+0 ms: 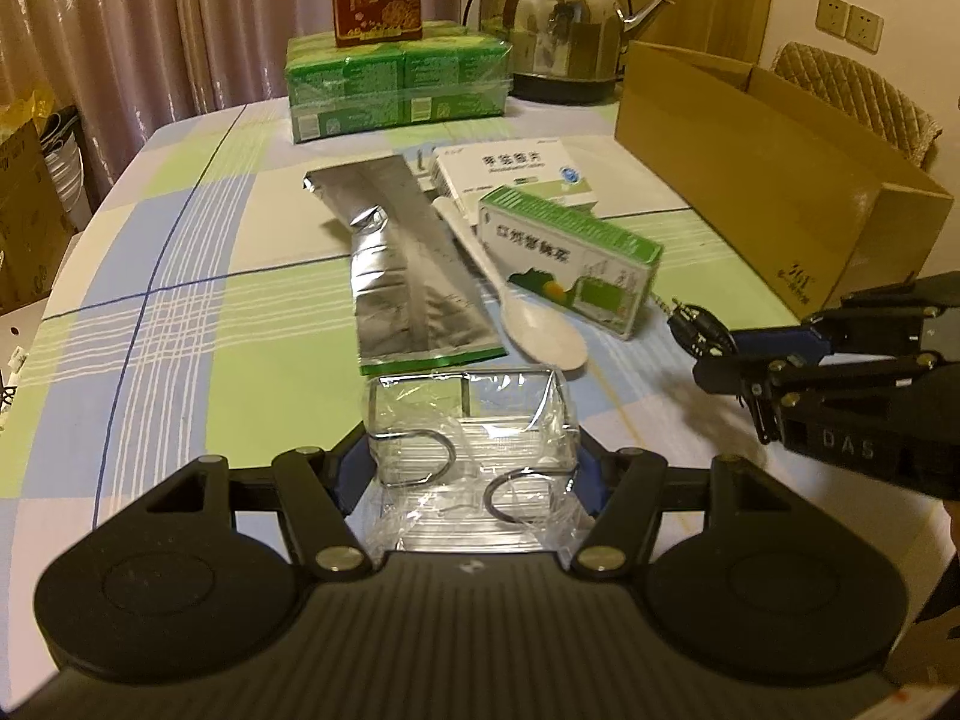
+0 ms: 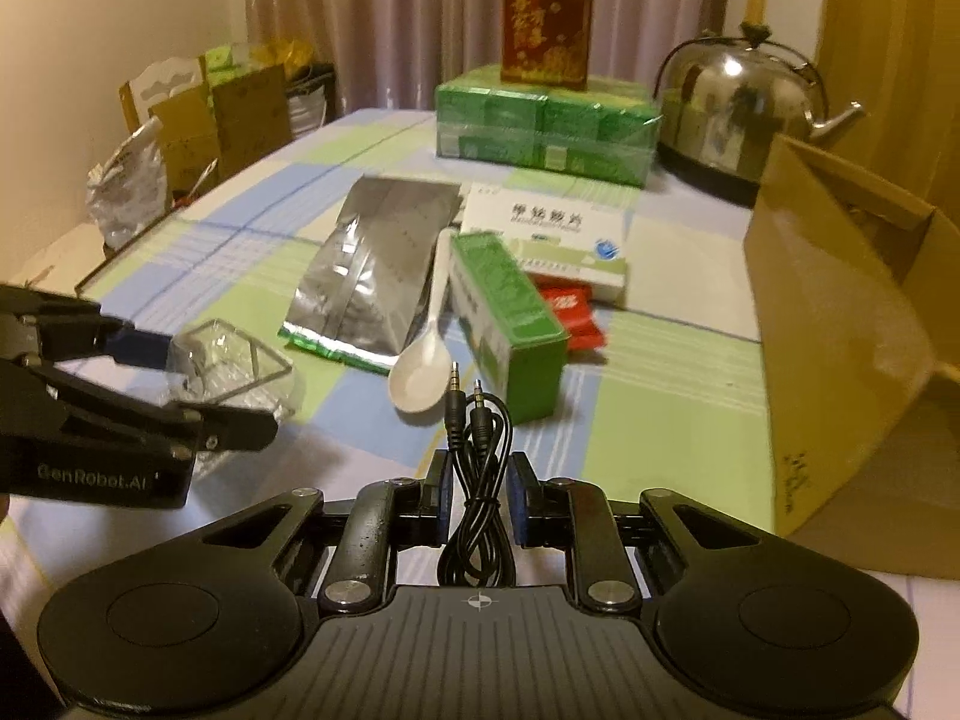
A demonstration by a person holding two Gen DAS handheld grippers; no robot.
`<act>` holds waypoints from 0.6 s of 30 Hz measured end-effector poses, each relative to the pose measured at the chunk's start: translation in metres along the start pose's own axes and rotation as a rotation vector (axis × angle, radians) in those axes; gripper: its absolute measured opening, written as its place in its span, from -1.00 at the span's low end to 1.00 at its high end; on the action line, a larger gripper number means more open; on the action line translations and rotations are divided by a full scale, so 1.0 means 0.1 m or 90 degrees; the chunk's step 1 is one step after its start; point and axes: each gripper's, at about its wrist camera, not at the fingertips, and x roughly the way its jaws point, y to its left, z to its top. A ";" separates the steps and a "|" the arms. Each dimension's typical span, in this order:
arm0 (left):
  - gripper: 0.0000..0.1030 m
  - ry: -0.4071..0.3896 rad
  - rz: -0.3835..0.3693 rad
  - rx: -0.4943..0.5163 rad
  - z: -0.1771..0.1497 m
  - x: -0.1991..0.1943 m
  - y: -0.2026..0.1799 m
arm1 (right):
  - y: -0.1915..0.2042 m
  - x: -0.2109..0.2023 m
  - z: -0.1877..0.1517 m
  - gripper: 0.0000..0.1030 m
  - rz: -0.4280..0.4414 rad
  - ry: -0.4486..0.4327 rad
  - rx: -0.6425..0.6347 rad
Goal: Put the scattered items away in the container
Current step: 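Lift the tray and cable and carry both over the cardboard box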
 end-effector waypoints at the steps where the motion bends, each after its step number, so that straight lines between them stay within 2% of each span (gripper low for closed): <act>1: 0.18 -0.001 -0.001 0.000 0.00 -0.03 -0.03 | -0.02 -0.04 0.01 -0.70 -0.002 -0.003 0.003; 18: 0.18 -0.019 -0.025 0.030 0.13 -0.46 -0.62 | -0.35 -0.81 0.00 -0.70 -0.034 -0.067 0.052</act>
